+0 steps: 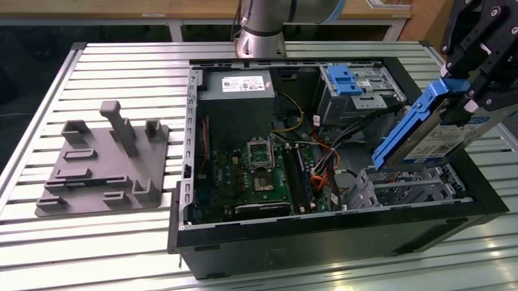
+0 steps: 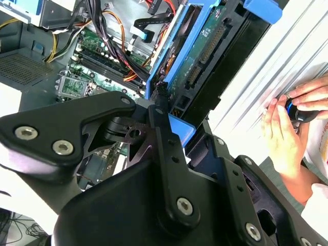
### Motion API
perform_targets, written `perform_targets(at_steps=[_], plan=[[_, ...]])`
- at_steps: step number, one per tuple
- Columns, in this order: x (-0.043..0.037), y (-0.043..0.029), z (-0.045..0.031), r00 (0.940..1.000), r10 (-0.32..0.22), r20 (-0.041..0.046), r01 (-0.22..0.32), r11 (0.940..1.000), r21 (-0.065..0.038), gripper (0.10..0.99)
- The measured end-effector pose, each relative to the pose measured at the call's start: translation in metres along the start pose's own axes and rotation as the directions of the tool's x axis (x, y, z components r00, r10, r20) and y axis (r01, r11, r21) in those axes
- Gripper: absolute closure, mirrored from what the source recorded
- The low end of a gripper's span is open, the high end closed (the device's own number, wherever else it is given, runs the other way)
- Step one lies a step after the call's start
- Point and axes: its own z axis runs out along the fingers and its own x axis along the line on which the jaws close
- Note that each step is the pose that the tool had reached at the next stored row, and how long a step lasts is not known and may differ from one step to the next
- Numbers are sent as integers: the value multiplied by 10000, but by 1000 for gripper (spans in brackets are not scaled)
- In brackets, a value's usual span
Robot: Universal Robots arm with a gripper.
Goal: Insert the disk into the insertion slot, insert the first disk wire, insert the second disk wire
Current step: 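Insert the disk into the insertion slot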
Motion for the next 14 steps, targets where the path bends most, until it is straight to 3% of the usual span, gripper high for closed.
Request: perform_targets(at_steps=[14], plan=[[24,-1,79,10000,-58,0,58,10000,-3,722]])
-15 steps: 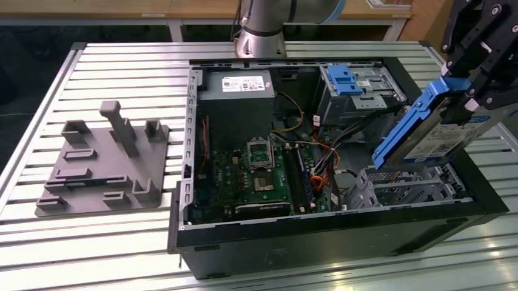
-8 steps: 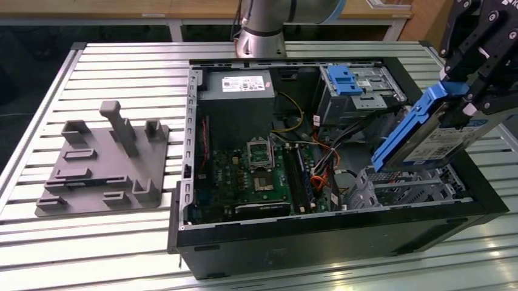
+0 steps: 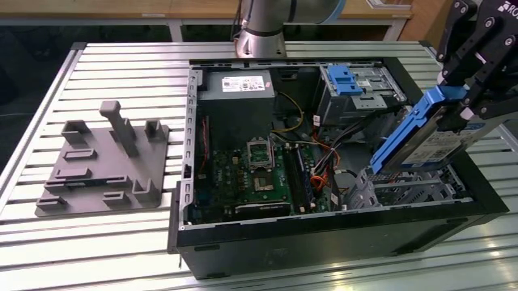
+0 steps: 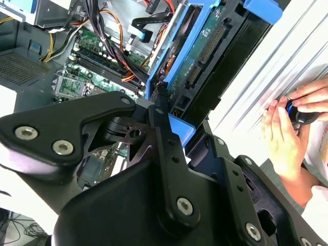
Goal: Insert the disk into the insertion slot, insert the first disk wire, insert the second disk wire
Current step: 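Insert the disk into the insertion slot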
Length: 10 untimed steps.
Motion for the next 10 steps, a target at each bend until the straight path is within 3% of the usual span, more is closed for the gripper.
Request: perform_targets(at_steps=[10], plan=[[2,-1,49,10000,-48,-3,48,10000,-7,722]])
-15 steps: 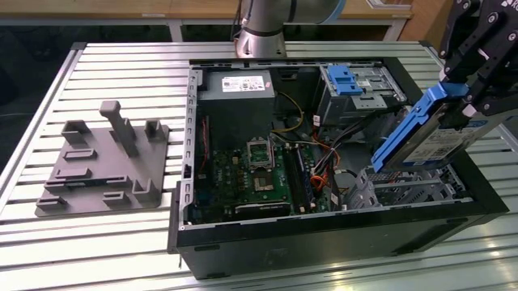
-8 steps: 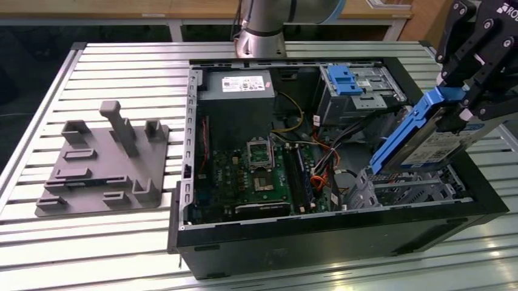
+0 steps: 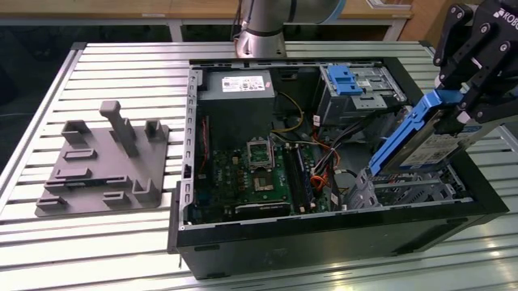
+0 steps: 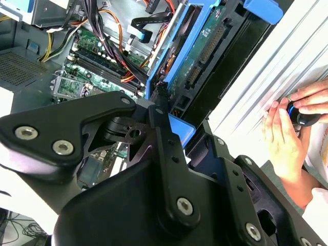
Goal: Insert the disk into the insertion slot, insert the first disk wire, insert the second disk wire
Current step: 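Insert the disk into the insertion slot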
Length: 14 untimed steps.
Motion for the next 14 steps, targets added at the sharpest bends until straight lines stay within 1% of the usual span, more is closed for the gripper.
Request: perform_targets(at_steps=[14], plan=[[7,-9,40,10000,-4,0,4,10000,-1,722]])
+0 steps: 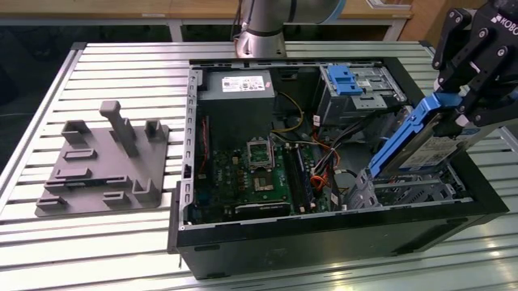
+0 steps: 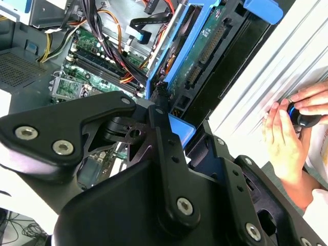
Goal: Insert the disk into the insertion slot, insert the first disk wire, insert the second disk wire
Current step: 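Insert the disk into the insertion slot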
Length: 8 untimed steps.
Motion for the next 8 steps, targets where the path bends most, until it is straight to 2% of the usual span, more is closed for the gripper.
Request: perform_targets(at_steps=[8], plan=[[8,0,57,10000,0,0,0,10000,-2,722]])
